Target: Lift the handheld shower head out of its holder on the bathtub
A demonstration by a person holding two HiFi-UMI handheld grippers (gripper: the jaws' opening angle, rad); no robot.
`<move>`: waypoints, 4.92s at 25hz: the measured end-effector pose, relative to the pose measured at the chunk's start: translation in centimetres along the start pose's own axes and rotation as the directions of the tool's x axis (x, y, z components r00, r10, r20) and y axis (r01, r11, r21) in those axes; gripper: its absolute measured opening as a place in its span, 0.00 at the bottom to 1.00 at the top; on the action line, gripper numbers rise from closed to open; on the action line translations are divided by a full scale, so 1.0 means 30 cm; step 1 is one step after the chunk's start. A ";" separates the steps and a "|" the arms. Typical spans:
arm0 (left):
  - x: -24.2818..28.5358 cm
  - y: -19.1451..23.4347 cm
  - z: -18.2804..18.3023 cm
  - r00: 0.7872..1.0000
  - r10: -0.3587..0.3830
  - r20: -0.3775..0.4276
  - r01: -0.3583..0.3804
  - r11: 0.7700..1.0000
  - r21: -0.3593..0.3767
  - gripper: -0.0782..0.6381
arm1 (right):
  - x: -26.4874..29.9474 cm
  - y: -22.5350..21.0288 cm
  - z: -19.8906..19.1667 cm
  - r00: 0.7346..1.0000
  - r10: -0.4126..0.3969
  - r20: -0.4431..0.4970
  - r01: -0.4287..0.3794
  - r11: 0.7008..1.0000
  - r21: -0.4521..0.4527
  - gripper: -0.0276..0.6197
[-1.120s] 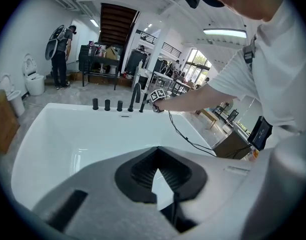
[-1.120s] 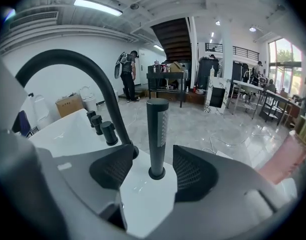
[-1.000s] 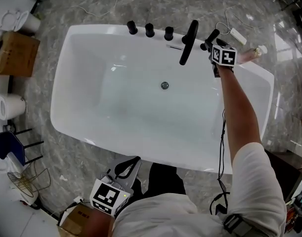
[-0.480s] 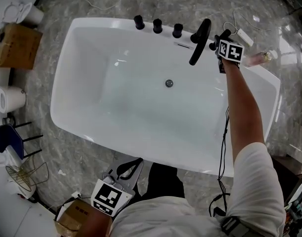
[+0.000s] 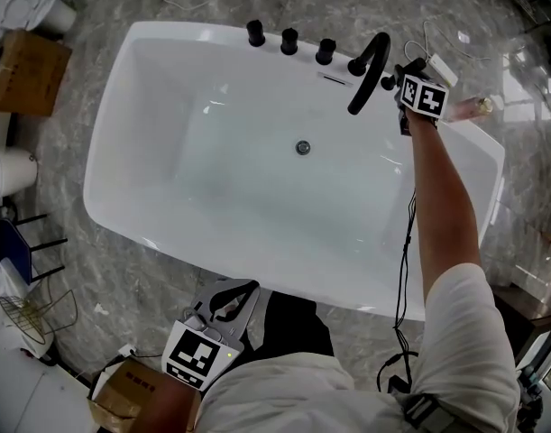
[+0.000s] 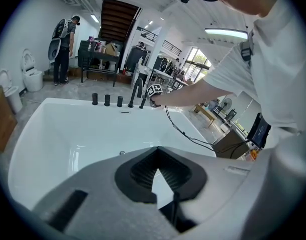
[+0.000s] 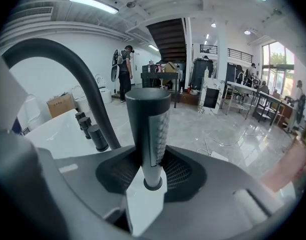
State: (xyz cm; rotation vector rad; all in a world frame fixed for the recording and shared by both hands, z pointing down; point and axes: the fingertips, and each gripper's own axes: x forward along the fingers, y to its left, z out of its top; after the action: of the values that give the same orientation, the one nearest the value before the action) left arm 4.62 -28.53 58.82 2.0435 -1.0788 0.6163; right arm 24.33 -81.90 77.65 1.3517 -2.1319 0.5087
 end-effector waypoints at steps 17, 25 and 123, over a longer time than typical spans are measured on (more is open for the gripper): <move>-0.131 -0.009 0.035 0.997 0.012 0.080 -0.016 0.999 0.047 0.12 | -0.274 0.048 0.131 0.995 -0.018 0.098 0.019 1.000 -0.005 0.27; -0.221 -0.061 0.018 0.994 -0.024 0.105 0.014 0.996 0.092 0.12 | -0.474 0.070 0.200 0.987 -0.036 0.155 0.038 0.999 -0.011 0.26; -0.982 -0.374 -0.467 0.949 -0.263 0.175 0.189 0.917 0.350 0.12 | -2.670 1.187 0.138 0.835 0.102 0.541 0.055 0.962 -0.266 0.26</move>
State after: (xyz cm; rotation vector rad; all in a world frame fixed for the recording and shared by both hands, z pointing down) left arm -2.64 1.21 42.89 2.5358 -0.8818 0.4829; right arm 17.87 -13.67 22.84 1.4292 -2.5549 -0.2070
